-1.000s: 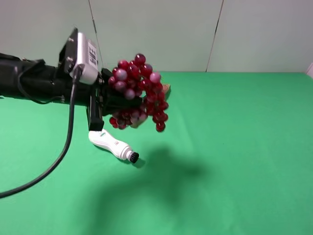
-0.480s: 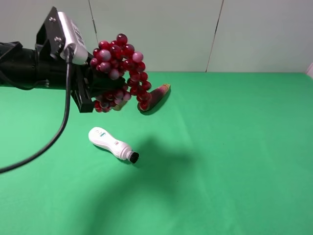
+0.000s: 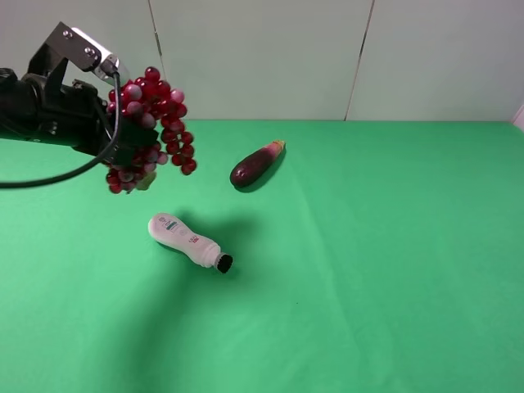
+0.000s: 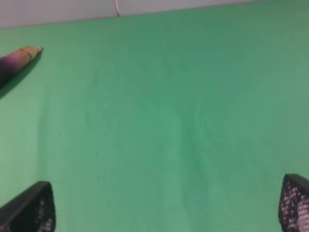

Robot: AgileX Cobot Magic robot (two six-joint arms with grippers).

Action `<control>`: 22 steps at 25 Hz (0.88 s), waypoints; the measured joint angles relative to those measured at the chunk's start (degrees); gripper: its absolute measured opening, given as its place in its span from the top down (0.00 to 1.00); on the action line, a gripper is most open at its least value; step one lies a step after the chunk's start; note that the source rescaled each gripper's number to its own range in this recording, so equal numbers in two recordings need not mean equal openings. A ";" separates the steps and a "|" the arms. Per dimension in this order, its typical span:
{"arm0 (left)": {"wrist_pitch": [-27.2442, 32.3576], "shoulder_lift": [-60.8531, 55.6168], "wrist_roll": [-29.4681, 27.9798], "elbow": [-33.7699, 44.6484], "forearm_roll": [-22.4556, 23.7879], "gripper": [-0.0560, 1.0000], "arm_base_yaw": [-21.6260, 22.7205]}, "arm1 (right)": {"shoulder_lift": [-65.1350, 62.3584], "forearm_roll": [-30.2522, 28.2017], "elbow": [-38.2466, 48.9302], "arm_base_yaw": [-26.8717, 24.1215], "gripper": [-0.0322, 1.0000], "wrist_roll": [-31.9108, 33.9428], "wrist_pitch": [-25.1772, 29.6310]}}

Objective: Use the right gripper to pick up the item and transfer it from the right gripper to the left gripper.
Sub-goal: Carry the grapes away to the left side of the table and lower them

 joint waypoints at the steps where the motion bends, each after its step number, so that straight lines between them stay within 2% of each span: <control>1: -2.49 0.00 -4.39 0.00 3.31 0.95 0.00 | 0.00 0.00 0.00 0.00 0.00 0.00 0.00; 5: -9.76 0.00 -20.18 0.00 14.50 0.95 0.00 | 0.00 0.00 0.00 0.00 0.00 0.00 -0.06; 7: -12.57 0.00 -25.51 0.00 17.73 0.95 0.00 | 0.00 0.00 0.00 0.00 0.00 0.00 -0.06; 9: -15.58 0.00 -28.43 0.00 19.24 0.95 0.00 | 0.00 0.00 0.00 0.00 0.00 0.00 -0.06; 12: -19.08 0.19 -29.83 0.00 20.18 0.95 0.42 | 0.00 0.00 0.00 0.00 0.00 0.00 -0.06; 15: -20.77 1.87 -32.02 -0.06 22.17 0.95 1.30 | 0.00 0.00 0.00 0.00 0.00 0.00 -0.06; 17: -22.12 4.07 -35.18 -0.21 25.70 0.95 1.35 | 0.00 0.00 0.00 0.00 0.00 0.00 -0.06; 22: -24.20 9.45 -48.16 -2.54 37.21 0.95 1.35 | 0.00 0.00 0.00 0.00 0.00 0.00 -0.06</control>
